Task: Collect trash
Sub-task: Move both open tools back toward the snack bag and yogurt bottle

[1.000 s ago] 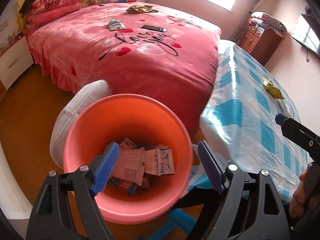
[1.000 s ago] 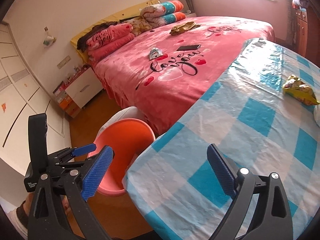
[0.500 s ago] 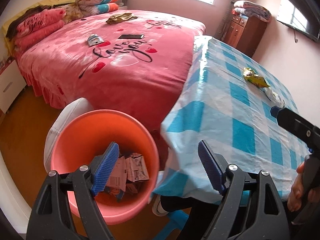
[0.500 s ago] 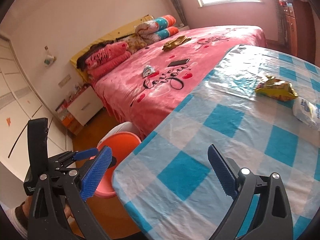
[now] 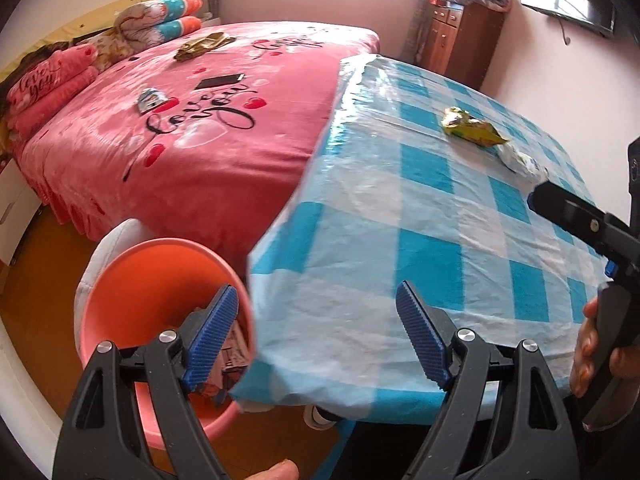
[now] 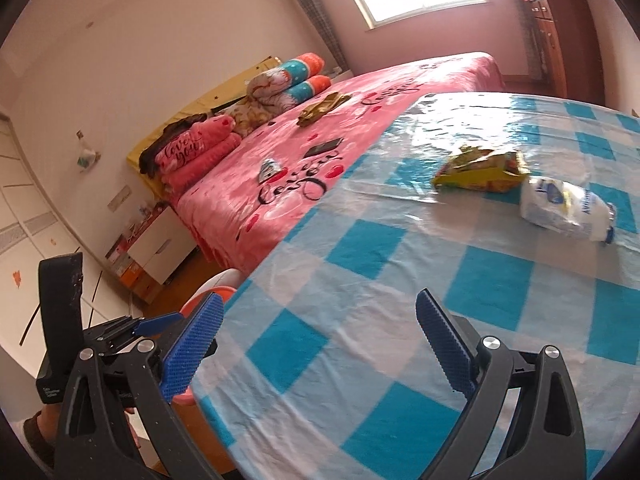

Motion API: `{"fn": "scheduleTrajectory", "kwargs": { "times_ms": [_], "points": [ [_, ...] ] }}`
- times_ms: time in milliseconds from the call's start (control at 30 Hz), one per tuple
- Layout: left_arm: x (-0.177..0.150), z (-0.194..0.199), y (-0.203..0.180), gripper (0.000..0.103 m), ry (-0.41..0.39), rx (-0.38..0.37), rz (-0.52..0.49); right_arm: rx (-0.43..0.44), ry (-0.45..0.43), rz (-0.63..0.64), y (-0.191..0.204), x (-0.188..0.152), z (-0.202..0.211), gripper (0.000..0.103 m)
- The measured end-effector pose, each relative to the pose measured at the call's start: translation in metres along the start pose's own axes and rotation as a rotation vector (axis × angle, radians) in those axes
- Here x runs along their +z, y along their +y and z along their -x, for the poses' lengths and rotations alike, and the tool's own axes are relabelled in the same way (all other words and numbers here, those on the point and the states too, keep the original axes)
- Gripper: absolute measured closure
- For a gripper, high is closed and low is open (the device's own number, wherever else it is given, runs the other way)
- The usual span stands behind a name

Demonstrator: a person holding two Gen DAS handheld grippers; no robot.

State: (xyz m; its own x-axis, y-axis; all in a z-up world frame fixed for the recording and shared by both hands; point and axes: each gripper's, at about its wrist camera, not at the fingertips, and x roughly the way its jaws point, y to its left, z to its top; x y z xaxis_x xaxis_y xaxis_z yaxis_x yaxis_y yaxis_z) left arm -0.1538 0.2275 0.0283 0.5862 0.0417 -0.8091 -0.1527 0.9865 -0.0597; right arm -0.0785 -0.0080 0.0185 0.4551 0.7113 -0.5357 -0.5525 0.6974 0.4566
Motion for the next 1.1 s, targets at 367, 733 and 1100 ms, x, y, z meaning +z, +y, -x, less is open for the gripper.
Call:
{"fn": "scheduleTrajectory", "kwargs": {
  "times_ms": [367, 733, 1100],
  "points": [
    [0.006, -0.005, -0.046, 0.021, 0.015, -0.044, -0.077, -0.038, -0.068, -0.071, -0.045, 0.006, 0.03, 0.007],
    [0.023, -0.013, -0.095, 0.021, 0.016, -0.081, -0.16, -0.09, -0.143, -0.168, -0.103, 0.012, 0.066, 0.006],
    [0.068, -0.032, -0.143, 0.021, -0.018, -0.153, -0.18, -0.125, -0.193, -0.258, -0.155, 0.018, 0.095, 0.006]
  ]
}}
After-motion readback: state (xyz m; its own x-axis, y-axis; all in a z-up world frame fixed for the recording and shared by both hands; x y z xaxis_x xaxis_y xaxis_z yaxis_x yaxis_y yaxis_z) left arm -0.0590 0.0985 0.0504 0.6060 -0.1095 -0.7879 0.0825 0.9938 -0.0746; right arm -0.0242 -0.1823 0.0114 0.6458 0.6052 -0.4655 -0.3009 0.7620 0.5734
